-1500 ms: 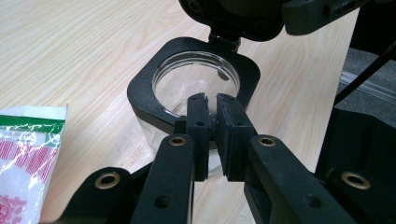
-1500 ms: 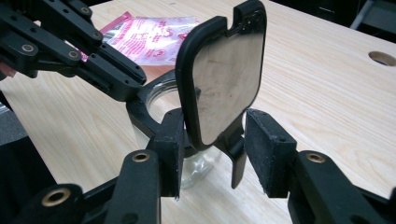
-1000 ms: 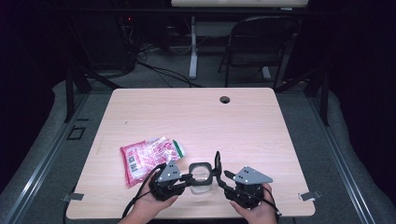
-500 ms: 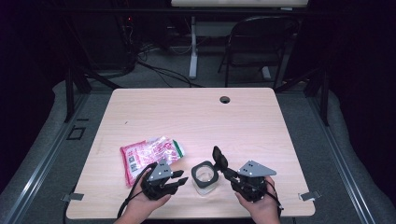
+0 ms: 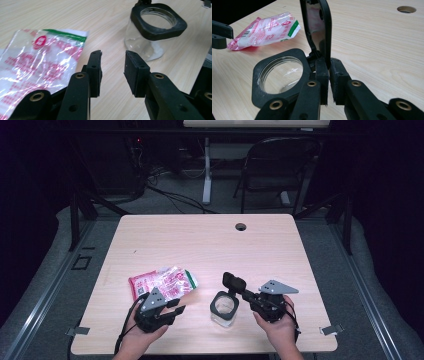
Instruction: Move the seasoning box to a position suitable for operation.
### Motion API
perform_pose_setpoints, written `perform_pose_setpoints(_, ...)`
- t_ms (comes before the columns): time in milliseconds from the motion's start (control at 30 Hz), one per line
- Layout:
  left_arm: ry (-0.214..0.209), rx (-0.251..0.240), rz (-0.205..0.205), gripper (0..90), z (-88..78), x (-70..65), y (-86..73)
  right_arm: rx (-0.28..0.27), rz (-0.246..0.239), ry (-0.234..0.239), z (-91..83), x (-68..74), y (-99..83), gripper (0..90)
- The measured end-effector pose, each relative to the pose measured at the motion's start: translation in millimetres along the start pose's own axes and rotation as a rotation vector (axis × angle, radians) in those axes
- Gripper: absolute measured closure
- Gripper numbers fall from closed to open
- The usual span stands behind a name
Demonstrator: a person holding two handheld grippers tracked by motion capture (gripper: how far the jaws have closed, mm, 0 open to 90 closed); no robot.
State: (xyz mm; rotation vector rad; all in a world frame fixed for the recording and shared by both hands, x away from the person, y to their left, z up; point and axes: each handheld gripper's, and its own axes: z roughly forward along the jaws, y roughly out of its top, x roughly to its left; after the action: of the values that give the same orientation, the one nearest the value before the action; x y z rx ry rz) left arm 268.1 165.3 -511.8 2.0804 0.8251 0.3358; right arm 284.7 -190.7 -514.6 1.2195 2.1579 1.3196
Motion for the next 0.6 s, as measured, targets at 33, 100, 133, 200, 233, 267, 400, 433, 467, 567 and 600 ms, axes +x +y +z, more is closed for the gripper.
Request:
perform_pose_setpoints(33, 0.0, 0.0, 0.0, 65.4, 0.0, 0.0, 0.0, 0.0, 0.0, 0.0, 0.0, 0.0, 0.0, 85.7)
perform_pose_setpoints(100, 0.015, -0.002, -0.01, 65.0, -3.9, 4.7, -2.5, -0.001, 0.01, 0.016, 3.3, -3.1, 1.6, 85.7)
perform_pose_setpoints(133, 0.026, -0.005, -0.03, 64.0, -7.4, 9.6, -5.0, -0.005, 0.02, 0.034, 6.5, -4.8, 2.6, 85.6)
perform_pose_setpoints(200, 0.042, -0.003, -0.042, 63.3, -9.8, 13.9, -7.2, -0.008, 0.019, 0.042, 9.6, -5.2, 3.6, 85.8)
perform_pose_setpoints(233, 0.049, -0.004, -0.049, 62.7, -10.5, 15.9, -8.3, -0.005, 0.015, 0.044, 11.2, -5.3, 4.1, 85.8)
perform_pose_setpoints(267, 0.05, 0.001, -0.052, 62.3, -11.3, 17.8, -9.2, -0.004, 0.013, 0.042, 12.4, -4.8, 4.5, 86.0)
perform_pose_setpoints(400, 0.066, 0.007, -0.063, 60.0, -12.5, 22.9, -14.1, -0.005, -0.001, 0.049, 16.1, -3.3, 5.9, 86.0)
perform_pose_setpoints(433, 0.066, 0.007, -0.063, 59.4, -12.5, 22.9, -14.1, -0.005, -0.001, 0.049, 16.1, -3.3, 5.9, 86.0)
perform_pose_setpoints(467, 0.076, 0.012, -0.069, 58.9, -13.1, 25.2, -16.1, -0.006, -0.002, 0.054, 17.1, -3.1, 6.1, 85.9)
perform_pose_setpoints(567, 0.083, 0.011, -0.076, 58.9, -13.1, 27.3, -17.7, -0.001, -0.004, 0.052, 16.9, -3.1, 6.1, 85.3)
perform_pose_setpoints(600, 0.086, 0.016, -0.073, 58.9, -13.5, 29.1, -18.2, 0.001, -0.005, 0.052, 16.8, -2.9, 5.7, 84.7)
